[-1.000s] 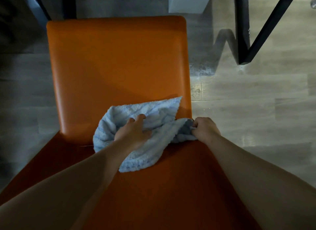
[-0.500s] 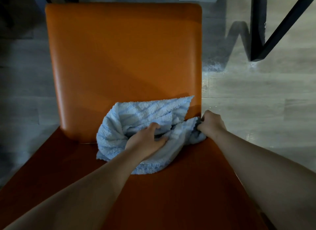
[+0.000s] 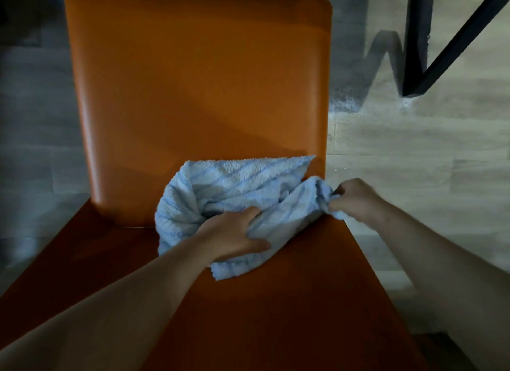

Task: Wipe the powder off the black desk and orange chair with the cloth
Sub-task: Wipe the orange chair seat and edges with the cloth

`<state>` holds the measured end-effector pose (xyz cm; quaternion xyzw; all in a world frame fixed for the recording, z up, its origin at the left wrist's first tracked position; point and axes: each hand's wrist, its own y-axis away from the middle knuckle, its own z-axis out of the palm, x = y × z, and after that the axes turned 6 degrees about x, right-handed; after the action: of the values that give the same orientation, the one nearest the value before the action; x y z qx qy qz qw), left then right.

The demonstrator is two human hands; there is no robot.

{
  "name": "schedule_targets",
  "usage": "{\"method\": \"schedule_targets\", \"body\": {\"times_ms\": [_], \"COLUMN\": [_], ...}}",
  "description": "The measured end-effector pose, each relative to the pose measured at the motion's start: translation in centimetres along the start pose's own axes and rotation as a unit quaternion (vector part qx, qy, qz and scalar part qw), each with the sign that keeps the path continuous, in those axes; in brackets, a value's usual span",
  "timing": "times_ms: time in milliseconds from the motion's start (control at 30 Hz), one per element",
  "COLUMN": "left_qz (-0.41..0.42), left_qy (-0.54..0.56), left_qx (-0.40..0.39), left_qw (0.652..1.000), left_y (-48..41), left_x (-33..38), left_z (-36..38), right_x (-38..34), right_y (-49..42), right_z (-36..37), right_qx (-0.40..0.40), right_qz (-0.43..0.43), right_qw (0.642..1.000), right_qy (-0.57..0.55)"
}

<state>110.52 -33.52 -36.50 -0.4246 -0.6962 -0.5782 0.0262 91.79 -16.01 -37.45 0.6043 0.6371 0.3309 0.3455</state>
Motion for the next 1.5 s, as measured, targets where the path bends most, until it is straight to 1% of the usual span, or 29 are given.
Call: {"method": "schedule_targets", "body": {"times_ms": [67,133,200,233,267,333,467,533,600,700,733,800,867,900,933,967,1000,1033,1100,1133,1167,1233,1267,1300,1333,1400,1433,1467,1500], "left_qz": [-0.009,-0.033,-0.060,-0.070,-0.080,-0.090,-0.061,-0.051,-0.053,-0.054,-0.051,-0.044,-0.030,-0.029,-0.034,-0.048,-0.065,-0.079,-0.088,-0.086,-0.085,-0.083,-0.083,-0.080,-0.075,-0.054,-0.041,-0.027,-0.013], "left_qy": [0.037,0.058,0.043,0.034,0.026,0.013,-0.042,-0.048,-0.041,-0.034,-0.022,0.025,0.036,0.027,0.024,0.035,0.054,0.071,0.084,0.092,0.107,0.165,0.226,0.316,0.420,0.587,0.631,0.654,0.660], "left_qx": [-0.035,-0.099,-0.157,-0.167,-0.166,-0.134,-0.046,-0.017,-0.002,0.012,0.019,0.046,0.068,0.076,0.086,0.096,0.099,0.104,0.126,0.144,0.165,0.197,0.200,0.192,0.168,0.116,0.108,0.112,0.127], "left_qw": [0.999,0.993,0.985,0.983,0.983,0.987,0.996,0.997,0.998,0.998,0.998,0.998,0.997,0.996,0.995,0.994,0.991,0.989,0.985,0.981,0.977,0.963,0.950,0.926,0.889,0.800,0.767,0.748,0.740], "left_y": [0.0,-0.1,-0.1,-0.2,-0.3,-0.5,-0.7,-0.7,-0.6,-0.2,-0.1,0.0,-0.3,-0.4,-0.5,-0.5,-0.3,-0.1,0.6,1.0,1.3,2.0,2.4,2.8,3.3,4.3,4.8,5.2,5.6], "left_x": [-0.1,-0.4,-0.7,-0.9,-1.1,-1.3,-1.4,-1.5,-1.6,-1.6,-1.4,-0.9,-0.2,0.3,0.6,0.9,1.1,1.3,1.4,1.3,1.3,1.5,1.8,2.2,2.8,3.7,3.9,4.0,4.0], "left_z": [-0.4,-1.3,-2.3,-2.6,-2.7,-2.4,-1.1,-0.7,-0.5,-0.5,-0.5,-0.9,-1.7,-2.3,-2.8,-3.2,-3.5,-3.8,-4.1,-4.2,-4.2,-4.3,-4.4,-4.5,-4.8,-5.5,-5.9,-6.2,-6.5], "right_x": [-0.9,-1.9,-2.1,-2.0,-1.8,-1.6,-2.2,-2.0,-2.0,-2.0,-1.7,-1.6,-2.3,-3.0,-3.7,-4.5,-5.1,-5.3,-5.2,-5.2,-5.4,-6.4,-7.1,-7.8,-8.3,-8.8,-8.9,-9.1,-9.2], "right_y": [0.2,0.3,0.7,1.0,1.3,1.4,0.2,-0.4,-0.6,-0.9,-1.4,-3.5,-4.8,-4.7,-4.2,-3.3,-2.5,-1.9,-1.1,-0.6,0.2,2.4,3.6,5.0,6.2,8.1,8.7,9.2,9.9], "right_z": [0.9,1.6,2.4,2.9,3.3,3.9,3.8,3.7,3.8,3.5,2.5,-1.3,-5.8,-7.3,-7.8,-7.6,-6.8,-5.5,-2.8,-1.6,-0.7,0.8,1.6,2.2,2.7,3.2,3.1,2.7,2.2], "right_qx": [-0.034,-0.040,-0.002,0.029,0.058,0.090,0.083,0.116,0.140,0.185,0.233,0.348,0.434,0.470,0.491,0.489,0.458,0.411,0.290,0.245,0.229,0.205,0.163,0.110,0.052,-0.048,-0.081,-0.100,-0.103], "right_qz": [0.009,-0.012,-0.035,-0.045,-0.051,-0.040,0.021,0.036,0.033,-0.004,-0.010,0.010,0.009,-0.015,-0.052,-0.096,-0.126,-0.130,-0.087,-0.063,-0.057,-0.099,-0.133,-0.165,-0.193,-0.215,-0.222,-0.233,-0.244], "right_qw": [0.998,0.990,0.978,0.973,0.969,0.974,0.984,0.984,0.983,0.976,0.968,0.936,0.872,0.848,0.838,0.840,0.860,0.892,0.952,0.967,0.969,0.947,0.928,0.911,0.893,0.856,0.847,0.848,0.852], "right_qy": [0.044,0.132,0.205,0.227,0.234,0.204,0.157,0.132,0.111,0.118,0.093,-0.054,-0.228,-0.244,-0.231,-0.214,-0.188,-0.139,-0.043,-0.039,-0.070,-0.228,-0.307,-0.360,-0.402,-0.468,-0.475,-0.465,-0.452]}}
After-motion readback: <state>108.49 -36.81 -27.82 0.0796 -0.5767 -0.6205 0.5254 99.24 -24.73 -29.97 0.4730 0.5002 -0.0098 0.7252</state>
